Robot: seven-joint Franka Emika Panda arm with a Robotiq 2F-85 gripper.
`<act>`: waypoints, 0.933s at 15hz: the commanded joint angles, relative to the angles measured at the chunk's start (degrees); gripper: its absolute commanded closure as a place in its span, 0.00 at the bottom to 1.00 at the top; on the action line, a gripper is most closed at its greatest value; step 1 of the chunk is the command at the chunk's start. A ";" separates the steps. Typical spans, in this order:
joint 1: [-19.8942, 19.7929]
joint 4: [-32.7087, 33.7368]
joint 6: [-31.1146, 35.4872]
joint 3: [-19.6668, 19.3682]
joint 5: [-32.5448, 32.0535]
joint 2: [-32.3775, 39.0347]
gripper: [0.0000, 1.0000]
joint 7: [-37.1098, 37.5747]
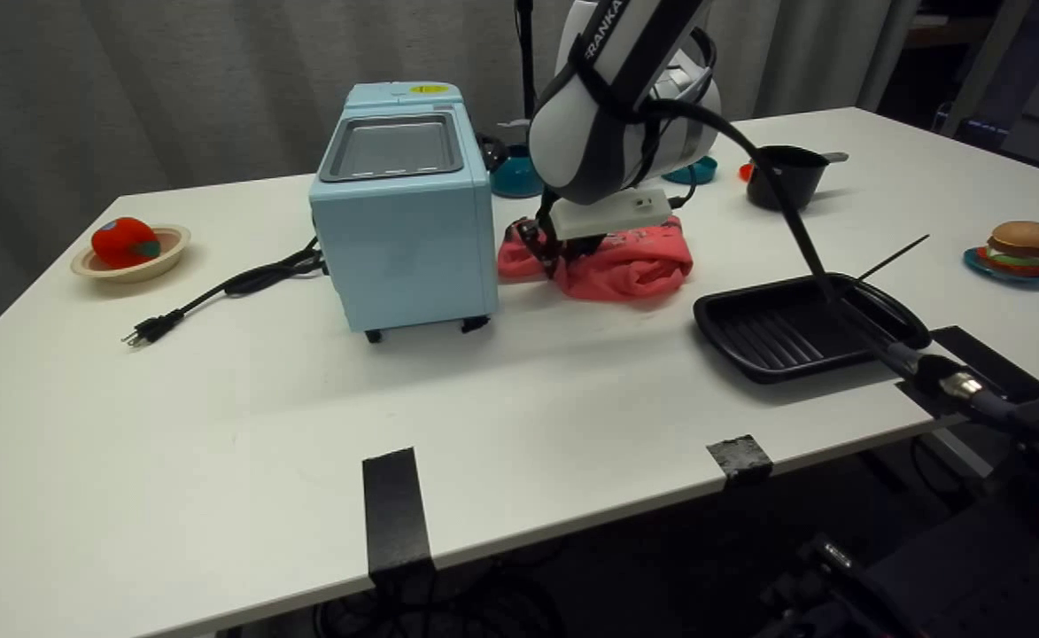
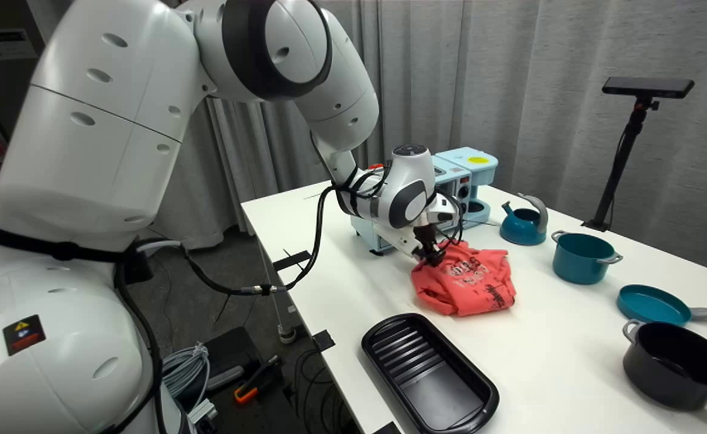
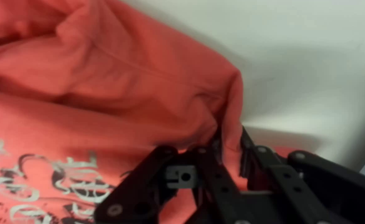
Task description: Unfold the cloth on the table
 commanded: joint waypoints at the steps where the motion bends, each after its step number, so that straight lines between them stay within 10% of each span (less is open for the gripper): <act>1: -4.90 0.21 -3.09 1.24 1.55 -2.50 0.97 -5.47; 14: -12.21 7.86 -17.56 -3.81 2.44 -7.82 0.97 -2.72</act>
